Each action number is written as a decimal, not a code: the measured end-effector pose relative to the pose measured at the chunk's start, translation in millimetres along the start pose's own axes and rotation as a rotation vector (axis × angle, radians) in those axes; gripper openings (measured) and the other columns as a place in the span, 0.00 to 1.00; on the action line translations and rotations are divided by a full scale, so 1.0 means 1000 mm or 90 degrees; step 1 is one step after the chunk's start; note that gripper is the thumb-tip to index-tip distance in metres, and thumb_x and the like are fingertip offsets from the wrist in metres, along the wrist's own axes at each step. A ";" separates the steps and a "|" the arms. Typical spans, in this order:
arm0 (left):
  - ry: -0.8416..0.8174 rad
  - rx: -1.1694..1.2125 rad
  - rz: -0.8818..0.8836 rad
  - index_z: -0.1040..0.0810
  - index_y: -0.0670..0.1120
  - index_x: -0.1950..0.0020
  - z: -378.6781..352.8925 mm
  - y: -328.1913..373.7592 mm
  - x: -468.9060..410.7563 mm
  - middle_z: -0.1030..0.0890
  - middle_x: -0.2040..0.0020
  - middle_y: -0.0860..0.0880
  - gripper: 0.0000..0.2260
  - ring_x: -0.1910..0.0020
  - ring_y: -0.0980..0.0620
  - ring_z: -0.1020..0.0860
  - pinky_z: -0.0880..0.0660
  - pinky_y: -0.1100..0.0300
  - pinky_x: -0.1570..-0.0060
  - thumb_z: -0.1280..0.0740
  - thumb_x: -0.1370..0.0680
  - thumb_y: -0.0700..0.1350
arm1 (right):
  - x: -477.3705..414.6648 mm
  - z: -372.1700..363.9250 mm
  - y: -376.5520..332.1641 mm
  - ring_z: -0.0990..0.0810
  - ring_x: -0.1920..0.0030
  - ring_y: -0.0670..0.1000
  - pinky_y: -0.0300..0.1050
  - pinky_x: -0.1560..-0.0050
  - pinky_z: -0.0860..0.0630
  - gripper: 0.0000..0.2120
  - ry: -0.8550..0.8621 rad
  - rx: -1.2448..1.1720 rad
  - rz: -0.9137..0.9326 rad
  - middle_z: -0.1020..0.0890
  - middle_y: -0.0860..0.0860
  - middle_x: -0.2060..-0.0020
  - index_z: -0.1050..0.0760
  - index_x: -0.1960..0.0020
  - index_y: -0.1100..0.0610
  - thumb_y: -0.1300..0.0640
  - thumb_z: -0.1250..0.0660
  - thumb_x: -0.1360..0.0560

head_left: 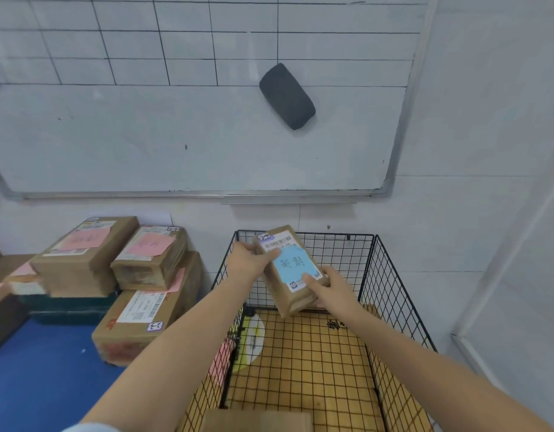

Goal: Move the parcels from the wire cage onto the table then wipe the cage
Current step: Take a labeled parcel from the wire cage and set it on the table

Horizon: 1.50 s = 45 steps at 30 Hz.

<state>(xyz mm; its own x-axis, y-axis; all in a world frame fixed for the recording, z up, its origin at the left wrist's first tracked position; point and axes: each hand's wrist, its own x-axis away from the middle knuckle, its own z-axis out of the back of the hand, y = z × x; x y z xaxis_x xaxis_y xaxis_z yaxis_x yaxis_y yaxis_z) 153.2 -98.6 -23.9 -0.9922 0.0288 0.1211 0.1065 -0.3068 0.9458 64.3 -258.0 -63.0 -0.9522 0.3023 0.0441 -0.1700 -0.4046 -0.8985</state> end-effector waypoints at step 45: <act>-0.013 -0.157 -0.086 0.28 0.46 0.32 0.018 0.002 0.087 0.18 0.44 0.47 0.21 0.55 0.53 0.20 0.22 0.64 0.63 0.33 0.23 0.51 | 0.057 0.007 -0.046 0.28 0.49 0.41 0.27 0.67 0.32 0.26 0.007 0.153 0.155 0.24 0.48 0.36 0.33 0.31 0.56 0.49 0.31 0.25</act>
<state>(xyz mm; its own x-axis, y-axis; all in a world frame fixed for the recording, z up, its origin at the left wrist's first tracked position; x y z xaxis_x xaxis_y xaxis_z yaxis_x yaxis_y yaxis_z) 68.3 -79.9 -5.9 -0.9946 0.1033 0.0080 -0.0473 -0.5214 0.8520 16.5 -228.2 -15.9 -0.9697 0.1800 -0.1652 0.0062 -0.6578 -0.7532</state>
